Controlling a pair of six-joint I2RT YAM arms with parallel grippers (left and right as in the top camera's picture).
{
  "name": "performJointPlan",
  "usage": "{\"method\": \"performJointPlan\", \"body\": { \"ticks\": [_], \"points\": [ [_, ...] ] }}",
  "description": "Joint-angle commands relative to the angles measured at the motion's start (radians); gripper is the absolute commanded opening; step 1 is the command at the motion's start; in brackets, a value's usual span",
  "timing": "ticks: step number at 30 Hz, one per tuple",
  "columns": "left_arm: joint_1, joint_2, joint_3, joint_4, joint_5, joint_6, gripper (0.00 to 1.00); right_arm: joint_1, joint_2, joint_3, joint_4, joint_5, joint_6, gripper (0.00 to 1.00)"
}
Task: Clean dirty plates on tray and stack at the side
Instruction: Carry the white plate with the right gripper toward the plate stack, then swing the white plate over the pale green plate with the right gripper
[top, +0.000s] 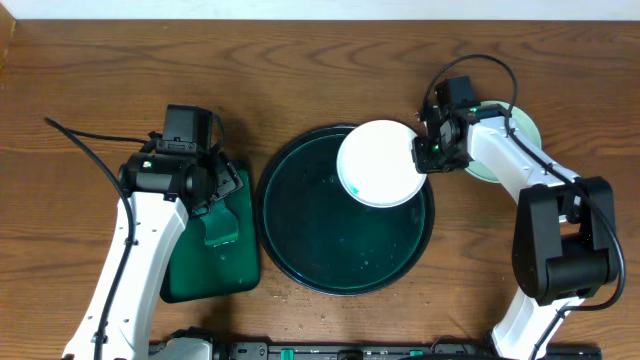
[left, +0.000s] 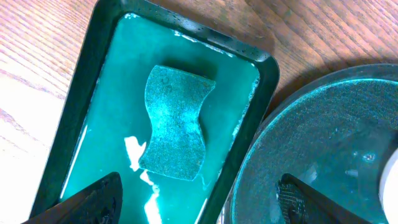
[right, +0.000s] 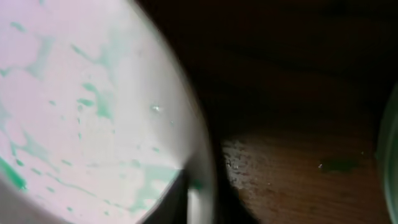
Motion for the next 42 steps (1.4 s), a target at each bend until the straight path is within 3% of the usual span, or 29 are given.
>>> {"method": "performJointPlan", "body": {
  "ticks": [1, 13, 21, 28, 35, 42],
  "points": [
    [0.002, 0.001, 0.022, -0.004, -0.005, 0.018, 0.80, -0.007, 0.036, -0.010, -0.007, 0.022, 0.002, 0.01],
    [0.002, 0.001, 0.022, -0.005, -0.005, 0.018, 0.80, -0.005, -0.007, -0.008, -0.019, 0.079, 0.008, 0.01],
    [0.002, 0.001, 0.022, -0.005, -0.005, 0.018, 0.80, 0.010, -0.206, -0.008, -0.047, 0.211, 0.006, 0.01],
    [0.002, 0.002, 0.022, -0.005, -0.005, 0.018, 0.80, 0.103, -0.394, -0.008, -0.056, 0.352, -0.097, 0.01],
    [0.002, 0.003, 0.022, -0.005, -0.005, 0.018, 0.80, 0.349, -0.523, -0.008, -0.048, 0.778, -0.215, 0.01],
    [0.002, 0.003, 0.022, -0.005, -0.005, 0.018, 0.80, 0.607, -0.535, -0.008, 0.008, 1.219, -0.377, 0.01]
  ]
}}
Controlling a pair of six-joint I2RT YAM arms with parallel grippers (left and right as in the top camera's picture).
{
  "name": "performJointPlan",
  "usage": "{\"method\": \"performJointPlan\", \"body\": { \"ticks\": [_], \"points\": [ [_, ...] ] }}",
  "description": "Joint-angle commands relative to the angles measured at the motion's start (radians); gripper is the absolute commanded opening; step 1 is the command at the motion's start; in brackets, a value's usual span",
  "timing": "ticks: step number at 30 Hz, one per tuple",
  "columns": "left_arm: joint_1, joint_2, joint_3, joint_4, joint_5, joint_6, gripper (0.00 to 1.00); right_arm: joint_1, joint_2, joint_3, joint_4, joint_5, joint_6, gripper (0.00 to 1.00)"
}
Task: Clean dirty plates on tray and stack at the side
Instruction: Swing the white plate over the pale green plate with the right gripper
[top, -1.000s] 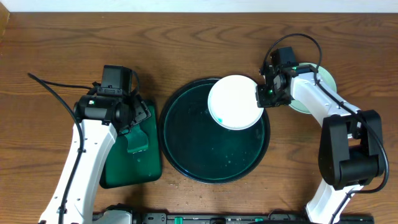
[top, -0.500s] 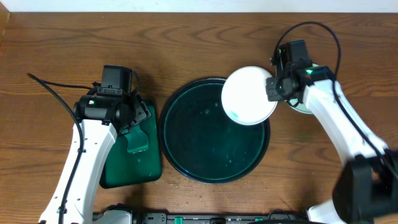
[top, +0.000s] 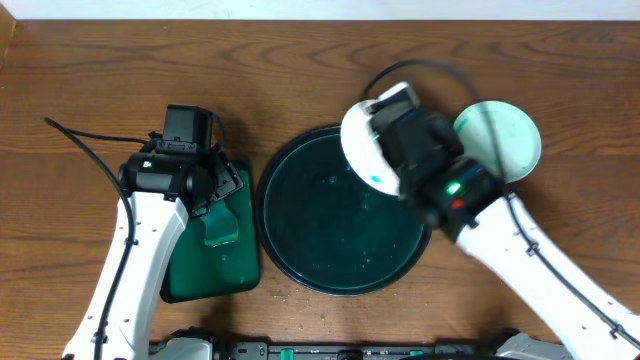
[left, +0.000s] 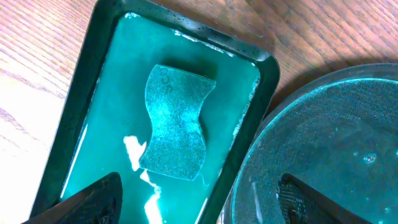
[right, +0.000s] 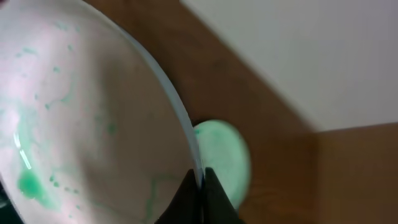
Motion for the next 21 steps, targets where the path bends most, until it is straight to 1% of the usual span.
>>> {"method": "performJointPlan", "body": {
  "ticks": [1, 7, 9, 15, 21],
  "points": [
    [0.002, 0.003, 0.022, -0.003, -0.005, 0.018, 0.80, 0.099, -0.014, 0.000, 0.031, 0.341, -0.129, 0.01],
    [0.002, 0.004, 0.022, -0.003, -0.005, 0.023, 0.80, 0.246, -0.014, 0.000, 0.129, 0.649, -0.312, 0.01],
    [0.002, 0.004, 0.022, -0.003, -0.005, 0.030, 0.80, 0.283, -0.014, 0.000, 0.156, 0.710, -0.373, 0.01],
    [0.002, 0.004, 0.021, -0.003, -0.005, 0.034, 0.80, 0.369, -0.014, 0.000, 0.187, 0.791, -0.505, 0.01],
    [0.002, 0.004, 0.021, -0.003, -0.005, 0.034, 0.80, 0.430, -0.014, 0.000, 0.186, 0.823, -0.560, 0.01]
  ]
}}
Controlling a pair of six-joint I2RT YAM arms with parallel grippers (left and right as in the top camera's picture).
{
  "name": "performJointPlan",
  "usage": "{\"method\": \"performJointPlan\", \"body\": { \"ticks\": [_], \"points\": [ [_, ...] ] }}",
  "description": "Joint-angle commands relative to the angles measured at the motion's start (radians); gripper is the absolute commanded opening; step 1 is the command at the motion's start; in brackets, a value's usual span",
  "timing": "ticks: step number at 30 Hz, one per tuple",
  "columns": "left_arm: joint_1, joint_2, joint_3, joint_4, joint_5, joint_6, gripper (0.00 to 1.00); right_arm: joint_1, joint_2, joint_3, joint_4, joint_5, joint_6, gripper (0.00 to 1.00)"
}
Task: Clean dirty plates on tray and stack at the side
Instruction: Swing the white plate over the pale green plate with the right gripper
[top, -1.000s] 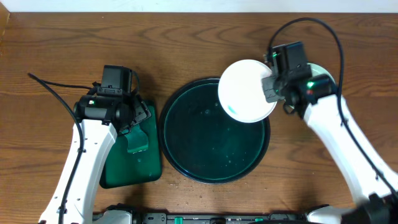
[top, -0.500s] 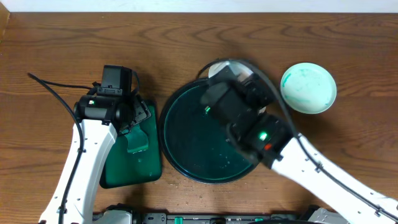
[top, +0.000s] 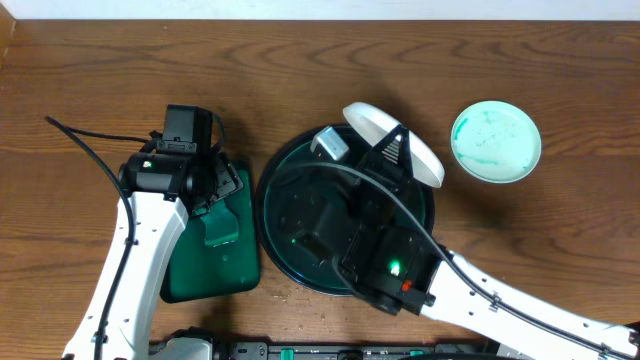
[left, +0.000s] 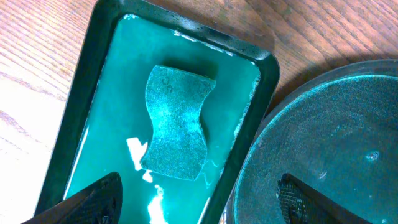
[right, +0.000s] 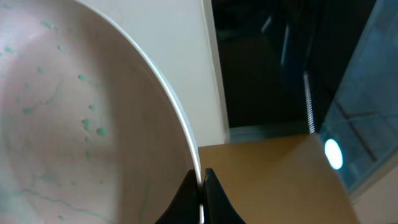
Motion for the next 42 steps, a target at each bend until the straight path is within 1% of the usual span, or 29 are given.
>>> {"method": "performJointPlan", "body": {
  "ticks": [1, 9, 11, 14, 16, 18, 20, 23, 26, 29, 31, 33, 35, 38, 42],
  "points": [
    [0.002, 0.004, 0.021, -0.003, -0.005, 0.014, 0.80, 0.032, -0.014, 0.000, 0.004, 0.072, -0.066, 0.01],
    [0.002, 0.004, 0.021, -0.003, -0.005, 0.014, 0.80, 0.025, -0.013, 0.000, 0.028, 0.062, -0.082, 0.01],
    [0.002, 0.004, 0.021, -0.005, -0.005, 0.018, 0.80, 0.028, -0.015, 0.000, 0.035, 0.074, -0.112, 0.01],
    [0.002, 0.004, 0.021, -0.007, -0.005, 0.021, 0.80, 0.015, -0.016, 0.000, 0.079, 0.001, -0.097, 0.01],
    [0.002, 0.004, 0.021, -0.008, -0.005, 0.022, 0.80, 0.012, -0.013, 0.000, 0.123, 0.075, -0.126, 0.01],
    [0.002, 0.004, 0.021, -0.011, -0.005, 0.022, 0.80, 0.012, -0.017, 0.000, 0.155, 0.048, -0.087, 0.01],
    [0.002, 0.004, 0.021, -0.010, -0.005, 0.021, 0.80, -0.011, -0.016, 0.000, 0.145, -0.034, -0.016, 0.01],
    [0.002, 0.004, 0.021, -0.012, -0.005, 0.021, 0.80, -0.071, -0.015, 0.000, 0.110, -0.161, 0.172, 0.01],
    [0.002, 0.004, 0.021, -0.018, -0.005, 0.022, 0.80, -0.140, -0.015, 0.000, 0.000, -0.362, 0.433, 0.01],
    [0.002, 0.004, 0.021, -0.019, -0.005, 0.032, 0.80, -0.229, -0.015, 0.000, -0.105, -0.616, 0.710, 0.01],
    [0.002, 0.004, 0.021, -0.018, -0.005, 0.032, 0.80, -0.303, -0.014, 0.000, -0.142, -0.758, 0.873, 0.01],
    [0.002, 0.004, 0.021, -0.018, -0.005, 0.032, 0.80, -0.392, -0.014, 0.000, -0.164, -0.856, 1.019, 0.01],
    [0.002, 0.004, 0.021, -0.018, -0.005, 0.032, 0.80, -0.483, -0.014, 0.000, -0.175, -0.932, 1.111, 0.01],
    [0.002, 0.004, 0.021, -0.018, -0.005, 0.032, 0.80, -0.640, -0.013, 0.000, -0.204, -1.052, 1.205, 0.01],
    [0.002, 0.004, 0.021, -0.018, -0.005, 0.032, 0.80, -0.859, -0.008, -0.003, -0.270, -1.183, 1.263, 0.01]
  ]
}}
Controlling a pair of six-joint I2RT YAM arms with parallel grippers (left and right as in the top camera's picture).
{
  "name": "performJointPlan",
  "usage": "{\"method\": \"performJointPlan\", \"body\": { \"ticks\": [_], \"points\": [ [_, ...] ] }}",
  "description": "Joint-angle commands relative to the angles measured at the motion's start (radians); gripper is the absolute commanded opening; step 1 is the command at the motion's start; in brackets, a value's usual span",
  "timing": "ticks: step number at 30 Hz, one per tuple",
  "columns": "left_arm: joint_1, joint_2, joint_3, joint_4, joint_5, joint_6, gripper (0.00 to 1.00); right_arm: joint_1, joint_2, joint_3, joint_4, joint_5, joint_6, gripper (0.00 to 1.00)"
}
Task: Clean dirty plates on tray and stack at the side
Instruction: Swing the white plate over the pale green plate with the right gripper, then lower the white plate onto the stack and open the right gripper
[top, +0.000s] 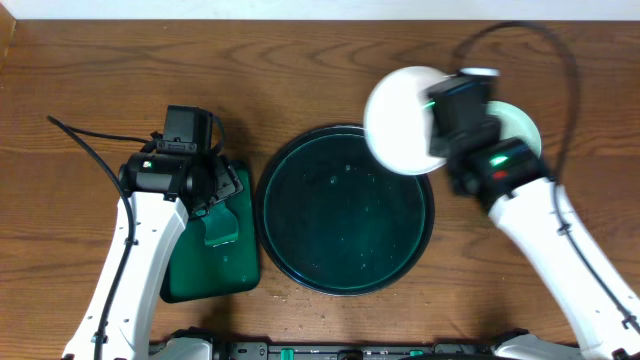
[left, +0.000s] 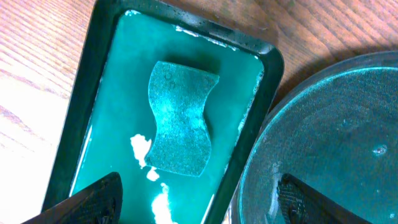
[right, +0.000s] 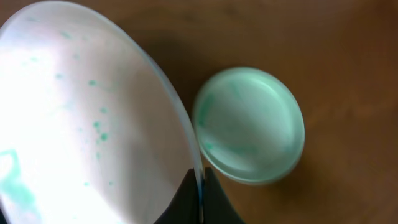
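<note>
A white plate flecked with green (top: 400, 133) (right: 93, 124) hangs tilted over the upper right rim of the round dark tray (top: 300, 250). My right gripper (top: 447, 120) (right: 200, 193) is shut on the plate's edge. A second, pale green-smeared plate (top: 525, 125) (right: 252, 124) lies on the table just right of it, partly hidden by my arm in the overhead view. My left gripper (top: 213, 188) (left: 199, 208) is open above the rectangular green tray (top: 180, 280) (left: 93, 74), where the sponge (top: 218, 228) (left: 180, 118) lies in liquid.
The round tray (left: 336, 137) holds only some droplets and no plates. Its left rim nearly touches the rectangular tray. A black cable (top: 90, 140) trails from the left arm across the wooden table.
The right arm, then raised close under the overhead camera with the plate over the round tray's upper right, now holds the plate further right, beside the pale green plate. The left arm is unchanged.
First the white plate rested on the round tray's upper right with my right gripper on its rim. Then it was held off the tray, then high and tilted. Now it hangs next to the pale green plate. My left gripper stayed open over the sponge.
</note>
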Motion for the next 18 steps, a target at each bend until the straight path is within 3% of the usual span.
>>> {"method": "performJointPlan", "body": {
  "ticks": [1, 9, 18],
  "points": [
    [0.002, 0.004, 0.021, -0.001, -0.005, 0.010, 0.80, -0.170, -0.004, -0.001, -0.046, -0.167, 0.156, 0.01],
    [0.002, 0.004, 0.021, -0.002, -0.005, 0.010, 0.80, -0.523, 0.028, -0.099, -0.090, -0.217, 0.171, 0.01],
    [0.002, 0.004, 0.021, -0.001, -0.005, 0.010, 0.80, -0.653, 0.114, -0.227, 0.038, -0.261, 0.150, 0.01]
  ]
}}
